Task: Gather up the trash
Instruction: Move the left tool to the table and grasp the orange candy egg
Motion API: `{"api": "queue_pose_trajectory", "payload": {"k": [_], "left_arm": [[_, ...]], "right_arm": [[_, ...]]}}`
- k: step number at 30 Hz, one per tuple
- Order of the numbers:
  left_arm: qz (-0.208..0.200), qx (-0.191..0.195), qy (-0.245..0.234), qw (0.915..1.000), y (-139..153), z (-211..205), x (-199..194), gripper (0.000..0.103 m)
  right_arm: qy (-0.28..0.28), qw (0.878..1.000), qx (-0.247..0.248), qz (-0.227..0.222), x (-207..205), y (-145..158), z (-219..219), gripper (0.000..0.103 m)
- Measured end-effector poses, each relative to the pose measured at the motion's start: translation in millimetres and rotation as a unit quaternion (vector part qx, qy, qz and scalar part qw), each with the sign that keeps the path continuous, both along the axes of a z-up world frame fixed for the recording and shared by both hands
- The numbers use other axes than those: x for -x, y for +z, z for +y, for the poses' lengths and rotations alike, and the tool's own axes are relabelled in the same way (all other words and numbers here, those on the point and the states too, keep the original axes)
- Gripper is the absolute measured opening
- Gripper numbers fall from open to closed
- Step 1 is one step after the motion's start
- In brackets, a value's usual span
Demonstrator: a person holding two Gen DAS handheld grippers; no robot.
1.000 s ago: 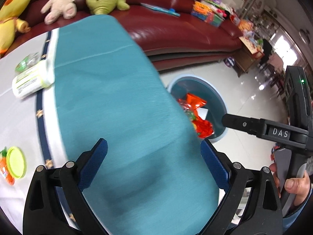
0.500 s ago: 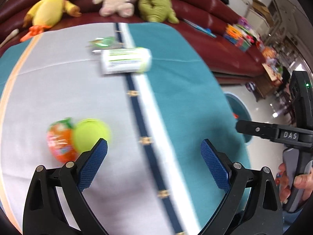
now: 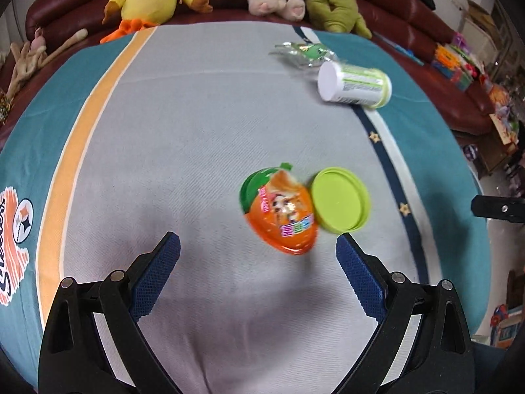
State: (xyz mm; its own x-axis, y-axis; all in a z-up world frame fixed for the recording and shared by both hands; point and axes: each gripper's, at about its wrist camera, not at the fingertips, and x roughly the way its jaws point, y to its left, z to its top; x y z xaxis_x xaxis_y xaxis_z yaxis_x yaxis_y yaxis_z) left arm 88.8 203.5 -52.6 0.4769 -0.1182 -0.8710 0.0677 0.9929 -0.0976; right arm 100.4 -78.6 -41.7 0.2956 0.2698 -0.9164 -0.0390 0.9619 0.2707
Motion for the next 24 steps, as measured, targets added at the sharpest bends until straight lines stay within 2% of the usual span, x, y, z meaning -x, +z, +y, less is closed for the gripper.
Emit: {"api": "queue_pose_trajectory", "payload": {"k": [6,18,20,24], "left_arm": [[-0.001,-0.026,0.007,0.9996,-11,1,-10,0.096],[-0.005,-0.018,0.063,0.9978,-12,57,-6,0.096],[-0.008,-0.005,0.051,0.9987,-10,57,-5,0.096],[-0.015,-0.017,0.018,0.9996,-6,40,-10,0.096]], "right_arm": [[0.004,1.000,0.001,0.009,-5,-4,13,0.082],[0.063,0.998,-0.007,0.014,-22,-13,77,0.082],[0.064,0.998,-0.013,0.014,-24,-15,82,0.082],[0.056,0.998,-0.015,0.019,-27,-18,82,0.082]]}}
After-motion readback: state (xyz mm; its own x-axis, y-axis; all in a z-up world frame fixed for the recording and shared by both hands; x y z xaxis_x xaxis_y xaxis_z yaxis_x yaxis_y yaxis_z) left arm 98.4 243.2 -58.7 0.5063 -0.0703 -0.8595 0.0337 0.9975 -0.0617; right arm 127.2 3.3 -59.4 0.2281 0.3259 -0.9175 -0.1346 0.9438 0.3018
